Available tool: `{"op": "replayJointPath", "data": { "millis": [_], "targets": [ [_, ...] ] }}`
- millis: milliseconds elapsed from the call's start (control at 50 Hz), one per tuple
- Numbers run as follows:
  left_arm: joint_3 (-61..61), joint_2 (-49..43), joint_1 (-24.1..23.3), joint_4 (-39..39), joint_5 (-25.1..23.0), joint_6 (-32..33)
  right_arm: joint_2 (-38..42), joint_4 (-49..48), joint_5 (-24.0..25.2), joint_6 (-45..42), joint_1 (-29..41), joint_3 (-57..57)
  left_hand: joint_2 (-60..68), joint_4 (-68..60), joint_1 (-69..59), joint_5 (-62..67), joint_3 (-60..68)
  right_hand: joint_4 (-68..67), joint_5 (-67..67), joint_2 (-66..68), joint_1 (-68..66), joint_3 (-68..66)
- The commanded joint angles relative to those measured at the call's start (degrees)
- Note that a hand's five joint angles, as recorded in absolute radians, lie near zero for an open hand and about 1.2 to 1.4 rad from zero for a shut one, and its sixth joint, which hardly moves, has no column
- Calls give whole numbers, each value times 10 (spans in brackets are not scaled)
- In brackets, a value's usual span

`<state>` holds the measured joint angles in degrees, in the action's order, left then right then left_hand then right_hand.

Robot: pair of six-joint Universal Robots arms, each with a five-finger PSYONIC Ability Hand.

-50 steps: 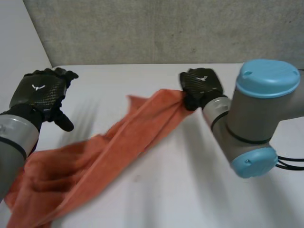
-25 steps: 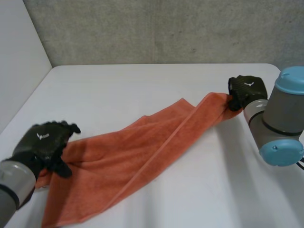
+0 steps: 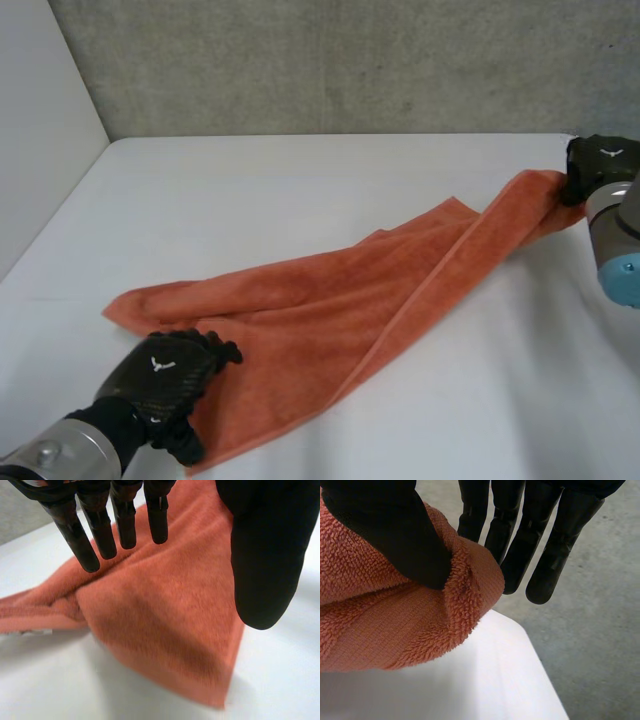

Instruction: Fold the laundry

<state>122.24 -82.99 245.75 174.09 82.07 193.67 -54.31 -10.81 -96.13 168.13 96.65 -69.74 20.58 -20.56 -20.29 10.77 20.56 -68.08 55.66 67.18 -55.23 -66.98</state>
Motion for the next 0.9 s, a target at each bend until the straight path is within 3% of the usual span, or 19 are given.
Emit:
{"op": "replayJointPath", "data": {
  "millis": [20, 80, 220, 280, 320, 900],
  "targets": [
    [7, -31, -31, 12, 1, 2, -3, 0, 7, 1, -23, 9, 34, -35, -37, 32, 35, -119, 143, 128, -248, -130],
    [7, -44, -46, 35, 4, 3, -1, 1, 8, 1, -23, 8, 34, -34, -37, 32, 34, -119, 143, 128, -248, -130],
    [5, -87, -88, 93, 62, 3, -1, 4, 9, 1, -18, 2, 34, -34, -37, 32, 34, -119, 143, 128, -248, -130],
    [-1, -118, -140, 128, 118, 2, -1, 1, 9, 1, -17, -1, 36, -36, -39, 34, 36, -119, 143, 128, -248, -130],
    [-4, -128, -158, 144, 131, 1, -1, 0, 10, 1, -17, -3, 36, -36, -39, 34, 36, -119, 143, 128, -248, -130],
    [-23, -200, -169, 191, 135, 5, 1, -2, 11, -2, -16, -15, 41, -41, -44, 39, 41, -119, 143, 128, -248, -130]
  ]
}}
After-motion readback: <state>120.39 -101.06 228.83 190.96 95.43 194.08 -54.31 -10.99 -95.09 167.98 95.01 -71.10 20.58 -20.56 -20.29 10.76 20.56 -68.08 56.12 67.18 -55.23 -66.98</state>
